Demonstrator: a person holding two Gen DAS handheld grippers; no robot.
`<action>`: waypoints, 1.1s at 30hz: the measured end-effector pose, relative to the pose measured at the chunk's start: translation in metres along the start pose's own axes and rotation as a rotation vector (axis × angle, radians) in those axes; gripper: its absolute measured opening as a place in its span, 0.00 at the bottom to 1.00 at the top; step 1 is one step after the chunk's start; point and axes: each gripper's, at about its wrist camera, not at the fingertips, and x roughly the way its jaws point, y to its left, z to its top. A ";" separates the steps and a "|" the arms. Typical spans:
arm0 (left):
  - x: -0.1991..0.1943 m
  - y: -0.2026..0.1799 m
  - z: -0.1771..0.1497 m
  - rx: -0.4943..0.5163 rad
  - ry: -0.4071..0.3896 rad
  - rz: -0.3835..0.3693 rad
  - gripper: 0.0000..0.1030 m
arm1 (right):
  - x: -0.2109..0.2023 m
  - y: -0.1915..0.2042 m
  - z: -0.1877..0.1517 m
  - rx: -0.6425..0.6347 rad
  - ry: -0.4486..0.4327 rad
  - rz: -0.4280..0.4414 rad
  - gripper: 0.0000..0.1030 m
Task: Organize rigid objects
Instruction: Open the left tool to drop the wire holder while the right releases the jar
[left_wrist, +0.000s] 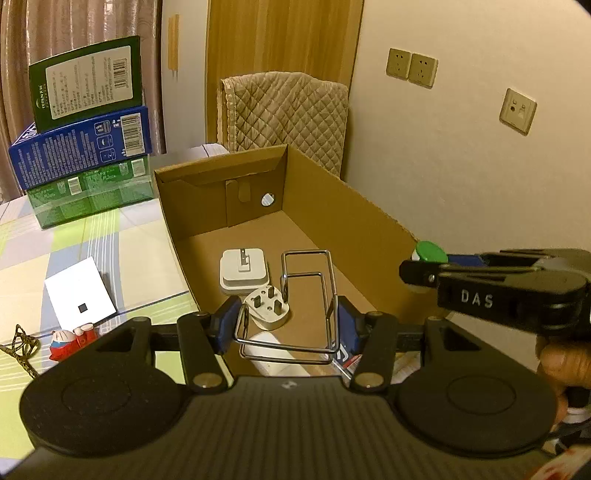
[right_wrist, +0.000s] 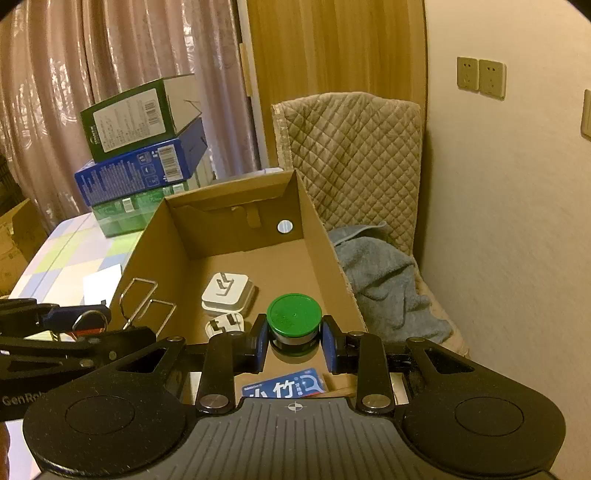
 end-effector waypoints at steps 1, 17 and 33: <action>0.001 0.000 -0.001 0.001 0.004 0.000 0.48 | 0.000 0.000 0.000 0.003 -0.001 0.000 0.26; -0.025 0.021 0.003 -0.053 -0.042 0.055 0.59 | -0.006 0.003 0.001 0.016 -0.007 0.012 0.26; -0.041 0.041 -0.005 -0.107 -0.040 0.078 0.59 | -0.002 0.023 0.000 -0.013 0.008 0.040 0.26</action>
